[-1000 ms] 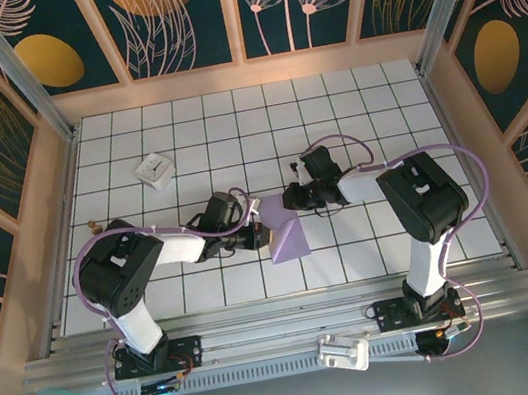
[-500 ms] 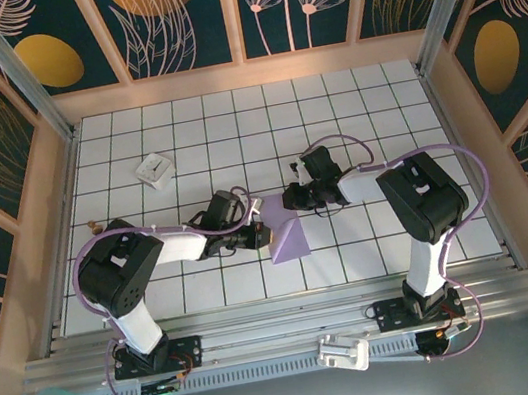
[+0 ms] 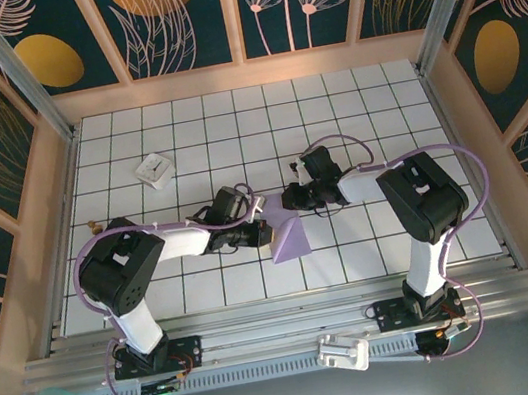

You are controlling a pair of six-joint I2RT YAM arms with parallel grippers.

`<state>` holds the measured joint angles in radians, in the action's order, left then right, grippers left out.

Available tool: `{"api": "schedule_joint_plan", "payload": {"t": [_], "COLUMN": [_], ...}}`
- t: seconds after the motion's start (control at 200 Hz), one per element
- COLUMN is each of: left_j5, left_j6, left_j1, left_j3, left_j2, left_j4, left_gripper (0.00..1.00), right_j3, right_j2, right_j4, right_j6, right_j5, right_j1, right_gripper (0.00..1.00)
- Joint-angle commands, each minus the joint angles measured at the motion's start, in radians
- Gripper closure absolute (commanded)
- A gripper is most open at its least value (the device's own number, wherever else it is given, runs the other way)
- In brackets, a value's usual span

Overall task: Fold a paper plane with a square sheet of paper (pick it up from the middle)
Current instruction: Fold the triangle a second time at the center of the table.

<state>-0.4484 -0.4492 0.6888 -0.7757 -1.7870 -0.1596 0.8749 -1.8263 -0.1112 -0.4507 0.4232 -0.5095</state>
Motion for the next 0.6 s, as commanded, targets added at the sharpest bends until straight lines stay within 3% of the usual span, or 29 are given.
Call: {"api": "schedule_joint_plan", "payload": {"t": [0.0,0.595], "left_j5": [0.123,0.165], "left_j6": [0.003,0.015], "left_j1": [0.008,0.008], "left_j3": [0.023,0.032], "left_j2": [-0.078,-0.067], "left_j4": [0.126,0.164], "left_gripper": [1.00,1.00], "right_j3": [-0.009,0.078], "right_j2": [-0.012,0.129], "right_j4": [0.054,0.163], "right_j6": [0.003,0.036], "right_j5": [-0.015,-0.038], "right_j1": [0.001,0.047], "right_gripper": [0.82,0.72]}}
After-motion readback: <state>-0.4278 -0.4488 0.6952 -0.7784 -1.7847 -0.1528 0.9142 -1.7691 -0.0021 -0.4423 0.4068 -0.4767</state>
